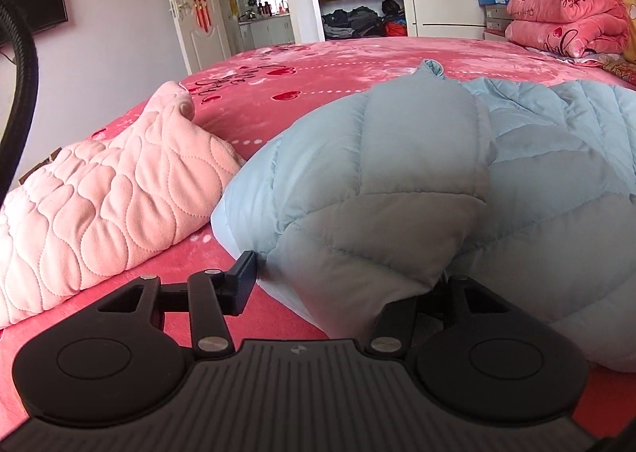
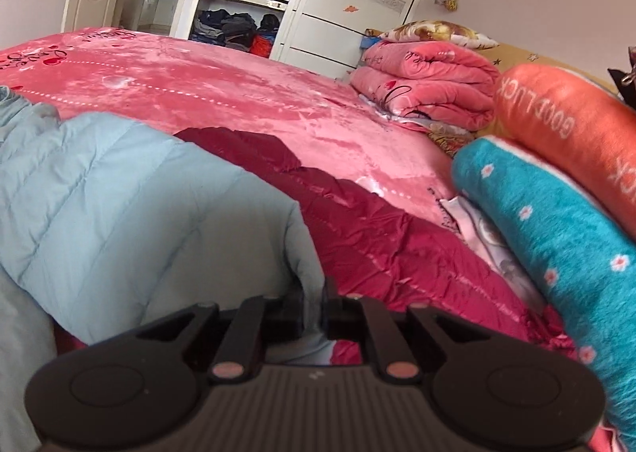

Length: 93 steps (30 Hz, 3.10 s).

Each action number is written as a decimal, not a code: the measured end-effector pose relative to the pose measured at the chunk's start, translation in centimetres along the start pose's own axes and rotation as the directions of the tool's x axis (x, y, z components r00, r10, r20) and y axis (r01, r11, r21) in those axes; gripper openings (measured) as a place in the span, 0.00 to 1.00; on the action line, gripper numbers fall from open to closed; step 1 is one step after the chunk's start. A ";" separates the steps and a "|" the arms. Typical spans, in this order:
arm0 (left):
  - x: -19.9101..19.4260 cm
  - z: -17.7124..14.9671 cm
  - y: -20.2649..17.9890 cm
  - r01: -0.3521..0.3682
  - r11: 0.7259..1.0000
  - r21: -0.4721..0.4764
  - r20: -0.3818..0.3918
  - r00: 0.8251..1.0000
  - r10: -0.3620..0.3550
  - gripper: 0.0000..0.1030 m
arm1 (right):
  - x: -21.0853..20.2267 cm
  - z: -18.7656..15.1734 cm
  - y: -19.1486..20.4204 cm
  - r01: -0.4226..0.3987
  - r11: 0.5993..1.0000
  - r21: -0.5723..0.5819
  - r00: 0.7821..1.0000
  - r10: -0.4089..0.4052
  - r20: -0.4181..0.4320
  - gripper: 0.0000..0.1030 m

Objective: Fold large clothes

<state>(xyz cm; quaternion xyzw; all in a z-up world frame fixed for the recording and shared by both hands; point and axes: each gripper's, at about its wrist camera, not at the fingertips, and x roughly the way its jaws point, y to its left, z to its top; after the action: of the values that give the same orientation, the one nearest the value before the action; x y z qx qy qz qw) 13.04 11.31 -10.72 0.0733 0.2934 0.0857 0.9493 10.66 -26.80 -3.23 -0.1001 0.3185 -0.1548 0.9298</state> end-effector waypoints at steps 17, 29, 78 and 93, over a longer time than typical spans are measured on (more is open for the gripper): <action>1.0 1.1 3.7 0.095 0.971 -0.218 -0.039 0.994 -0.106 0.30 | -2.2 4.7 4.3 -0.233 0.967 -0.103 0.962 0.244 0.118 0.93; 1.9 0.6 4.2 0.078 0.967 -0.242 -0.052 0.994 -0.093 0.32 | 6.8 9.5 8.3 -0.604 0.797 -0.012 0.797 0.604 -0.003 0.96; -30.8 9.2 15.2 0.248 0.915 -0.319 0.569 0.822 -0.025 0.07 | -31.7 6.7 -4.2 -0.173 0.974 0.148 0.751 0.034 0.660 0.03; -38.5 11.0 15.0 0.313 0.902 -0.299 0.608 0.791 -0.073 0.07 | -36.1 9.1 -8.3 -0.208 0.955 0.212 0.668 -0.020 0.744 0.03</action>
<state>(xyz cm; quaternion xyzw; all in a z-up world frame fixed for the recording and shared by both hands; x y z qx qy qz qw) -13.74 17.00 22.07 -0.1224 -0.0282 0.0154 0.9920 -12.61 -21.04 26.44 -0.0054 -0.1046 -0.0957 0.9899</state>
